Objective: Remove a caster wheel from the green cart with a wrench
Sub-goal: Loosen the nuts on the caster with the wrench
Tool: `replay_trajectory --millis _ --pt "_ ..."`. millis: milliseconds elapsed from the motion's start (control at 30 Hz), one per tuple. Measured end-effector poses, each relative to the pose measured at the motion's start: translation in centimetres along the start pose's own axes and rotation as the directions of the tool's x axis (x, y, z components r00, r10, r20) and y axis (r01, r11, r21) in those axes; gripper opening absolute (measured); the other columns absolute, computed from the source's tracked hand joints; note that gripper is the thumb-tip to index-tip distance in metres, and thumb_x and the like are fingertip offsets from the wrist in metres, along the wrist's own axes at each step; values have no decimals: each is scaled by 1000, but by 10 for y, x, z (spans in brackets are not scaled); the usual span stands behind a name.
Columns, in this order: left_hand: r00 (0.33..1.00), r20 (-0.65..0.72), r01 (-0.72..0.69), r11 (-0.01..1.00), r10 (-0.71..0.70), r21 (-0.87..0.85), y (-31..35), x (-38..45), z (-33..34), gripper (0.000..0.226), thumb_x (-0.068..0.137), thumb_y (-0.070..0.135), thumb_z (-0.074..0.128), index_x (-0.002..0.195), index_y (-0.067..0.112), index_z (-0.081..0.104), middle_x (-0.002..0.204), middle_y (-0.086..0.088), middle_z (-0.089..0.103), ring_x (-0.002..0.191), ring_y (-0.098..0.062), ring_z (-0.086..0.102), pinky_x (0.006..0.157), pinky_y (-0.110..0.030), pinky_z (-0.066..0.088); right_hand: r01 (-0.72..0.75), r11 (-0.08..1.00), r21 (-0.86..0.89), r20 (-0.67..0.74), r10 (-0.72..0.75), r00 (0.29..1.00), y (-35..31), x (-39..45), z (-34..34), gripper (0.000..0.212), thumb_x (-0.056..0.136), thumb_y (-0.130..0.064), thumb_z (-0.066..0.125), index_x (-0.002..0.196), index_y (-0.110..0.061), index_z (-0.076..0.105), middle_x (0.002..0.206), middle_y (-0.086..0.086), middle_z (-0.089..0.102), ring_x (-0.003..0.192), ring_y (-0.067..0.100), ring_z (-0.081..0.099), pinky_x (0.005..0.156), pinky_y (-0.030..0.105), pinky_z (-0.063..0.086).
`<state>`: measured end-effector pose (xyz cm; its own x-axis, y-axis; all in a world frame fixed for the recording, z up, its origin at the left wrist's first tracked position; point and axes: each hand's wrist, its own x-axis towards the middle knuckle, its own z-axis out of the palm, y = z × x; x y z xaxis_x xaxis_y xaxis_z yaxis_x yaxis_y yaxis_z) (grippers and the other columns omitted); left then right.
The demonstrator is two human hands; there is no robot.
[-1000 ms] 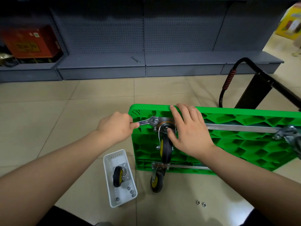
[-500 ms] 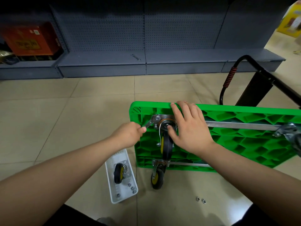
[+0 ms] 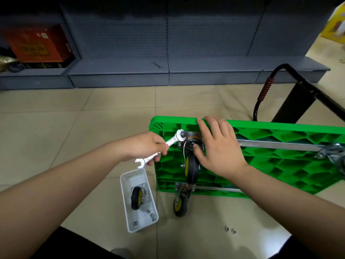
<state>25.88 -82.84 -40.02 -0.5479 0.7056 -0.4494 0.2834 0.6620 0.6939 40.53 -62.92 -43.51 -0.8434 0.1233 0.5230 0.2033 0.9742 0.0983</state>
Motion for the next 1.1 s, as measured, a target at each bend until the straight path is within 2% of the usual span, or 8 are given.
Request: replay_trajectory --millis 67,233,367,667,867,967,1033,1100 --pt "993 -113 -25 988 43 155 0 0 -11 28 102 31 53 84 15 67 67 0 64 52 -17 56 49 -22 45 -1 1000 -1 6 1 1000 0 0 0 67 89 -43 54 144 -4 49 140 19 51 127 40 46 114 49 33" --pt "938 -285 28 773 199 634 1 -2 -24 37 99 44 52 72 19 58 66 1 59 68 -22 57 68 -33 50 1 1000 -9 13 -1 1000 0 0 -1 68 90 -43 53 145 -4 48 140 19 50 128 39 45 114 49 32" --pt "933 -309 82 731 182 677 -1 -2 -17 40 102 47 46 67 26 48 69 3 52 78 -28 58 65 -33 45 2 1000 0 11 -2 1000 0 0 -1 68 90 -43 53 145 -4 47 140 19 50 128 39 45 114 49 33" --pt "916 -331 66 731 225 680 -9 6 0 31 107 44 38 86 24 49 83 -4 53 83 -33 59 67 -35 47 -1 1000 5 11 1 1000 0 0 -1 68 89 -43 54 145 -4 47 141 18 50 129 39 44 114 49 32" --pt "937 -326 39 887 128 461 -25 19 20 39 106 39 43 72 21 48 77 -5 62 76 -28 62 70 -38 52 -3 1000 5 7 3 1000 0 0 -1 68 90 -44 54 144 -4 48 140 18 50 128 39 45 114 49 33" --pt "963 -265 -17 989 56 146 -28 23 44 34 107 30 44 80 14 58 84 -10 72 74 -23 69 65 -28 55 -5 1000 -4 8 5 1000 0 0 -1 69 89 -44 54 145 -4 47 140 18 49 128 39 44 114 49 32" --pt "979 -204 -14 997 -1 -73 -21 21 59 32 108 26 42 87 9 59 83 -11 73 68 -19 68 51 -18 47 -4 1000 -3 2 4 1000 0 0 -1 69 89 -44 54 145 -4 47 140 18 50 127 39 44 114 49 32" --pt "992 -122 8 972 -38 -236 -14 17 69 31 109 26 40 92 8 59 80 -9 70 66 -18 69 56 -22 46 -1 1000 -3 -2 1 1000 0 0 0 69 89 -44 54 145 -4 48 140 18 50 127 39 44 114 49 31"
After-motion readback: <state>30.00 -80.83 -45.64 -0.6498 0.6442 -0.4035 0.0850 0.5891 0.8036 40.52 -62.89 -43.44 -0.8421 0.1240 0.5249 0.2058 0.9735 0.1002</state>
